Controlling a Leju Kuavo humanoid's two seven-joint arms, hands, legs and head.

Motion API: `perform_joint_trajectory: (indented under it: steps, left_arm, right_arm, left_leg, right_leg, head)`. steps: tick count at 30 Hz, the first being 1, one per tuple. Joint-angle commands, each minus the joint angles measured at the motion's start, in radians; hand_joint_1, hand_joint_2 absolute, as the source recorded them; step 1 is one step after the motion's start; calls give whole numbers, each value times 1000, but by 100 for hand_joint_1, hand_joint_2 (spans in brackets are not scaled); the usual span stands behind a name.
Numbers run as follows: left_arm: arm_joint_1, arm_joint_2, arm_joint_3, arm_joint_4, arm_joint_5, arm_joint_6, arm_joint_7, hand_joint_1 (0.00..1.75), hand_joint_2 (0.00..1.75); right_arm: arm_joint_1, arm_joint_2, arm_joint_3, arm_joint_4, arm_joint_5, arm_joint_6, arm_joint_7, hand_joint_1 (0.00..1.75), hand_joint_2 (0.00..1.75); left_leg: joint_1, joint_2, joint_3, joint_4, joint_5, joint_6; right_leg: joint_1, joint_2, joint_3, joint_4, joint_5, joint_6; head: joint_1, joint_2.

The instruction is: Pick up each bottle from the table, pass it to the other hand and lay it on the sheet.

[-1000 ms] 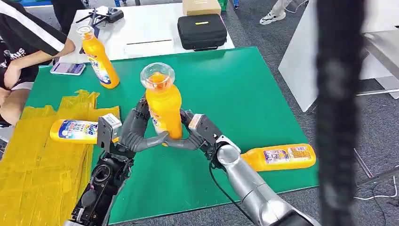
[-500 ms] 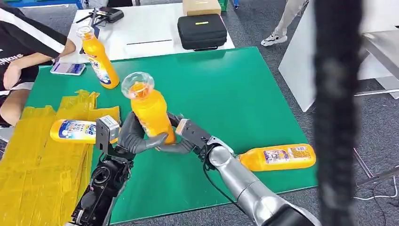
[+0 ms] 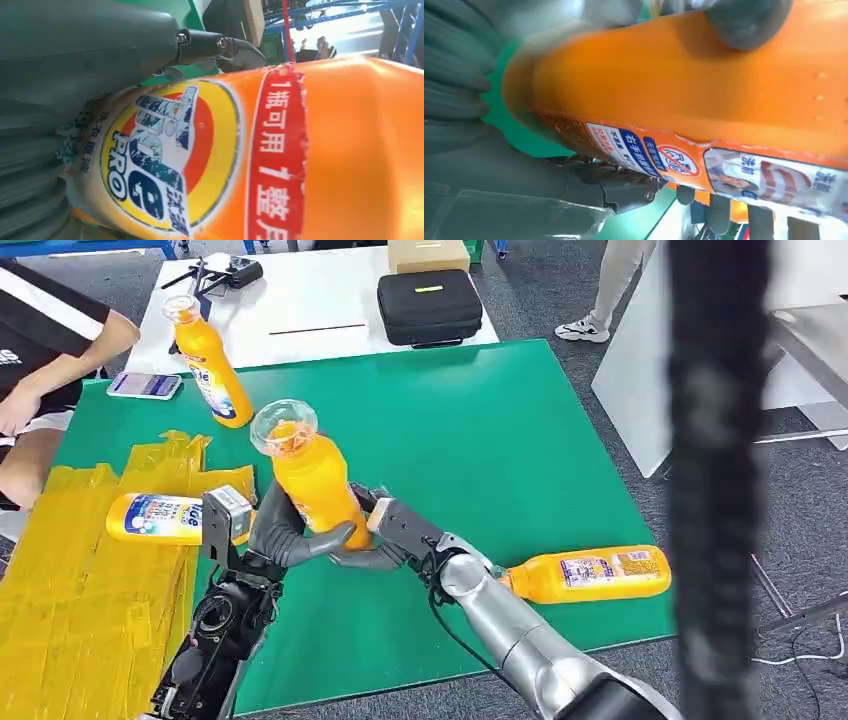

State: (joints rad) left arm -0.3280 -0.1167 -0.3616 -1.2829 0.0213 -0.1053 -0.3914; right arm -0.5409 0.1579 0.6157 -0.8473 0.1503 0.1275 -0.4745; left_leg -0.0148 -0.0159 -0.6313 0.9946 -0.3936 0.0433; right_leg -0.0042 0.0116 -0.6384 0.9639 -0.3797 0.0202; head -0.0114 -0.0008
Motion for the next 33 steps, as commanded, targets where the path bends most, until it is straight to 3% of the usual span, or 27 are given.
perform_joint_trajectory:
  steps: [1,7,8,9,10,22,25,26,33]
  left_arm:
    - [-77,4,-36,34,33,25,2,0,175]
    - [-80,-4,-34,23,57,37,-6,0,175]
    - [-80,-5,-35,21,57,38,-6,138,175]
    - [-78,-5,-35,18,59,39,-7,164,175]
    - [-75,-4,-33,15,63,41,-9,173,175]
    - [-82,-2,-19,2,78,49,-14,175,175]
    - [-84,1,-22,6,80,50,-14,175,175]
    - [-83,2,-22,6,81,50,-14,175,175]
    - [-73,5,-19,4,85,52,-17,175,175]
  right_arm:
    - [4,-8,90,62,27,-27,15,175,175]
    - [5,-6,87,62,37,-34,21,175,175]
    - [4,-7,86,63,37,-34,21,175,175]
    - [3,-6,84,65,38,-35,21,175,175]
    - [4,-7,82,65,38,-37,21,175,175]
    - [1,-7,71,59,35,-40,18,175,175]
    - [-4,-4,68,61,28,-40,16,175,175]
    - [-5,-3,66,60,27,-40,15,175,175]
    - [1,-8,60,49,23,-46,11,175,175]
  left_leg:
    - [1,-1,6,1,-3,-3]
    - [2,-2,7,1,-4,-4]
    - [2,-2,5,1,-3,-3]
    - [2,-2,8,2,-4,-4]
    - [2,-2,7,1,-4,-4]
    - [1,-2,3,0,-1,-2]
    - [2,-1,10,4,-6,-5]
    - [1,-1,4,1,-2,-3]
    - [1,-1,3,0,-2,-2]
  right_leg:
    - [1,-3,6,0,-3,0]
    - [2,-4,8,1,-4,-1]
    - [2,-4,6,0,-3,0]
    - [2,-4,9,1,-5,0]
    - [2,-4,8,1,-4,0]
    - [1,-3,4,0,-2,0]
    - [2,-4,11,3,-7,-1]
    - [2,-3,4,0,-2,0]
    - [1,-2,4,0,-2,0]
  head:
    - [0,0]
    - [0,0]
    - [0,0]
    - [0,0]
    - [0,0]
    - [0,0]
    - [0,0]
    - [0,0]
    - [0,0]
